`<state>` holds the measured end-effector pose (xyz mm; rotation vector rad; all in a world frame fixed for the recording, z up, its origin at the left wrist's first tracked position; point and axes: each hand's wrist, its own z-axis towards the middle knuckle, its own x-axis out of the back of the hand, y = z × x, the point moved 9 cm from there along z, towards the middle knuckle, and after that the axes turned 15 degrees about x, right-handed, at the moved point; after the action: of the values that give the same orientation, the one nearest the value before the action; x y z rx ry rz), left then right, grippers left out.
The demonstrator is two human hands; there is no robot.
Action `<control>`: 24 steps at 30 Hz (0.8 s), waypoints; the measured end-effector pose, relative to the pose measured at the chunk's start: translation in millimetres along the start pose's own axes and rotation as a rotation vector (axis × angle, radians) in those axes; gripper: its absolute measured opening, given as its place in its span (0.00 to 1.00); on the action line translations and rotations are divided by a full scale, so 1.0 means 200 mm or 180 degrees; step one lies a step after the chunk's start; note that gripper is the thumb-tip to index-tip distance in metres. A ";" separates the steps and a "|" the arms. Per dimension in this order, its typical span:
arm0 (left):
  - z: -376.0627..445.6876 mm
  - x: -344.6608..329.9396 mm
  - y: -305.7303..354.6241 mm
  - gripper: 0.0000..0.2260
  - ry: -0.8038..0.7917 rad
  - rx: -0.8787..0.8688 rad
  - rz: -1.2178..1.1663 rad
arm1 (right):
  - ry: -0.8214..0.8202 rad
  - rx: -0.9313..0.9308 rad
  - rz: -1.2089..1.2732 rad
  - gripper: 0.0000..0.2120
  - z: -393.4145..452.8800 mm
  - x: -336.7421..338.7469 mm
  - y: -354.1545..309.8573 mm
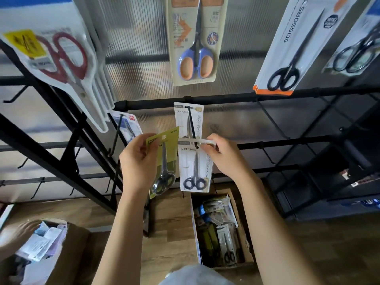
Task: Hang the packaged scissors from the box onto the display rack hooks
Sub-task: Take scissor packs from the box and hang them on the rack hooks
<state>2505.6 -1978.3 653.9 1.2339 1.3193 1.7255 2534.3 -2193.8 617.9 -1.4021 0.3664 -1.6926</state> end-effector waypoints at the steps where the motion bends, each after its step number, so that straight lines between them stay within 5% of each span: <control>1: 0.00 0.01 0.00 0.03 0.0011 -0.0006 -0.0007 | -0.0010 0.0015 0.0012 0.03 0.02 -0.01 0.01; 10: 0.02 0.09 0.02 0.12 -0.0108 -0.0034 -0.0022 | 0.0084 -0.0173 0.0054 0.09 0.22 -0.04 0.11; 24: 0.00 0.16 0.02 0.10 0.0039 0.0111 0.0061 | 0.0211 -0.0265 -0.0401 0.13 0.45 -0.04 0.23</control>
<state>2493.8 -1950.6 667.0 1.2613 1.3541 1.7326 2634.4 -2188.0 609.0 -1.4581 0.3967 -1.8482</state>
